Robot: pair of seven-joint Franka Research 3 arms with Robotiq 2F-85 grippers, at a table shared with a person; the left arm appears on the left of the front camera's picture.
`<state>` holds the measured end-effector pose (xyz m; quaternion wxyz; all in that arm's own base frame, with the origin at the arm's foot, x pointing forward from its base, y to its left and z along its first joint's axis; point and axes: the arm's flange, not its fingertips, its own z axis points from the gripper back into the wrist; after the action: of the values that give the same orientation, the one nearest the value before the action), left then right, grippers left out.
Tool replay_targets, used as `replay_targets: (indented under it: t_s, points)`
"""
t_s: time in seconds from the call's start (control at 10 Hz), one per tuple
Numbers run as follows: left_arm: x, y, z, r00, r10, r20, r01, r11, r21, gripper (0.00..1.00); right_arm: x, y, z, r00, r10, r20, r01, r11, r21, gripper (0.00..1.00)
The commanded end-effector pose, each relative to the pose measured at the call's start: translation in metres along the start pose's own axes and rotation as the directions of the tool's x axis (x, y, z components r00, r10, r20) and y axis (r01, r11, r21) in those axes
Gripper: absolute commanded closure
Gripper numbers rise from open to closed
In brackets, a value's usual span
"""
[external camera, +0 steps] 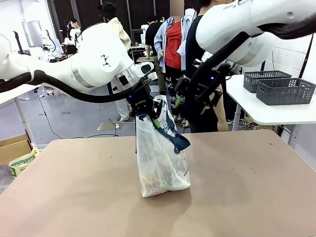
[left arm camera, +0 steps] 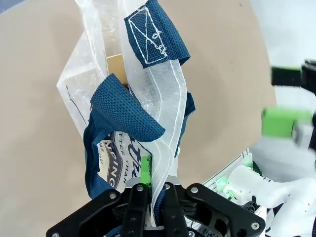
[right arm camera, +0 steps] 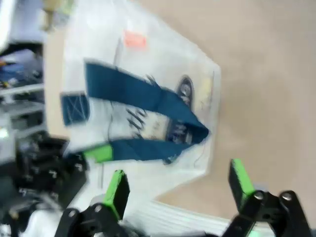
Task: Transfer purchased items from the store into the shopping bag.
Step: Move the Reusable shopping bag to the right side of the table.
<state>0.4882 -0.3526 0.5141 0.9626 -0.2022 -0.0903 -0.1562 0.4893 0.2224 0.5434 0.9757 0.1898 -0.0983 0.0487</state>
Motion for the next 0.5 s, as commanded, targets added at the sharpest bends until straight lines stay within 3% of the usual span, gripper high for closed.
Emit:
replay_targets:
  t_s: [0.0,0.1,0.2,0.3,0.4]
  points:
    - [0.000,0.000,0.002,1.000,0.004,0.001,-0.004,1.000,-0.008,1.00,-0.041,-0.003,0.019,0.940,0.340,0.026,-0.327,0.922,-0.209,0.00]
    - [0.000,0.000,0.002,1.000,0.004,0.001,-0.004,1.000,-0.008,1.00,-0.053,-0.007,0.026,0.913,0.408,0.012,-0.388,0.878,-0.281,0.00]
    - [0.000,0.000,0.002,1.000,0.004,0.001,-0.004,1.000,-0.008,1.00,-0.059,-0.014,0.035,0.874,0.485,0.041,-0.457,0.847,-0.272,0.00]
    - [0.000,0.000,0.002,1.000,0.004,0.001,-0.004,1.000,-0.008,1.00,-0.064,-0.021,0.044,0.852,0.516,0.089,-0.481,0.838,-0.259,0.00]
    - [0.000,0.000,0.002,1.000,0.004,0.001,-0.004,1.000,-0.008,1.00,-0.060,-0.027,0.047,0.882,0.460,0.100,-0.436,0.879,-0.195,0.00]
